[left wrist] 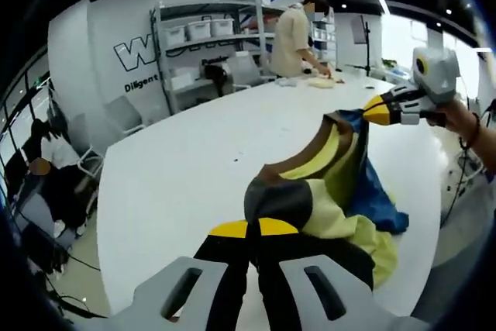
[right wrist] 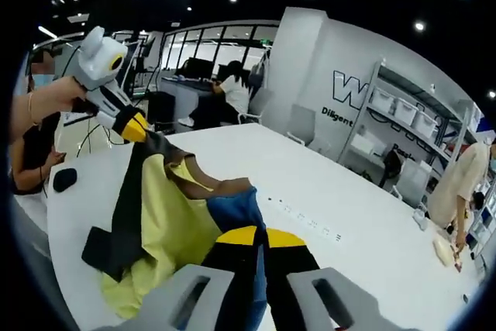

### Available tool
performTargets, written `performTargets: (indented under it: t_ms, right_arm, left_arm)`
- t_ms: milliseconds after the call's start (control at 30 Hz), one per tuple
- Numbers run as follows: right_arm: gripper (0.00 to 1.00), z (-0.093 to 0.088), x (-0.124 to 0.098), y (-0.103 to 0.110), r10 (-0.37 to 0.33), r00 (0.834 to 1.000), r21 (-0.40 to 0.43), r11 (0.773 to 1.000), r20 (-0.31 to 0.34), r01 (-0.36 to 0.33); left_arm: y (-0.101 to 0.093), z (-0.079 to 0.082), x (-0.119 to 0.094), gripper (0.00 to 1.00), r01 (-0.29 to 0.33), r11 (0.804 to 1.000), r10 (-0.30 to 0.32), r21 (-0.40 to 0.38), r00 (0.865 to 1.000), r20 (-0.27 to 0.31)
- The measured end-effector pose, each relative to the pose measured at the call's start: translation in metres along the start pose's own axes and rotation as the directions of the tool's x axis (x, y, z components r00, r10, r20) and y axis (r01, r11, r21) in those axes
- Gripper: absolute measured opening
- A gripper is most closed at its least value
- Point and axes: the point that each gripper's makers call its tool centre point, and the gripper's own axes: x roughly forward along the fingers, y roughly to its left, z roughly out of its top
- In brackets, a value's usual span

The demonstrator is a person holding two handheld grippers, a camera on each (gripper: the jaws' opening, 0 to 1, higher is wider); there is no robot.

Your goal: Fold the garment on the visible template until the final outline fits inside the template.

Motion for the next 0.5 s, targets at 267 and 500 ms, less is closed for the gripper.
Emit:
performTargets:
  t_ms: [267,500]
  right_arm:
    - [0.00,0.006,0.015,-0.003,-0.005,0.999,0.032,0.999,-0.033,0.006]
    - [0.00,-0.005,0.037,-0.006,0.000,0.996,0.015,1.000,-0.085,0.001]
  left_arm:
    - [0.017,-0.010,0.013,0.00,-0.032,0.999,0.032,0.007,0.998,-0.055]
    - [0.028,-0.024,0.035,0.00,-0.045,0.999,0.045,0.007,0.994,-0.103]
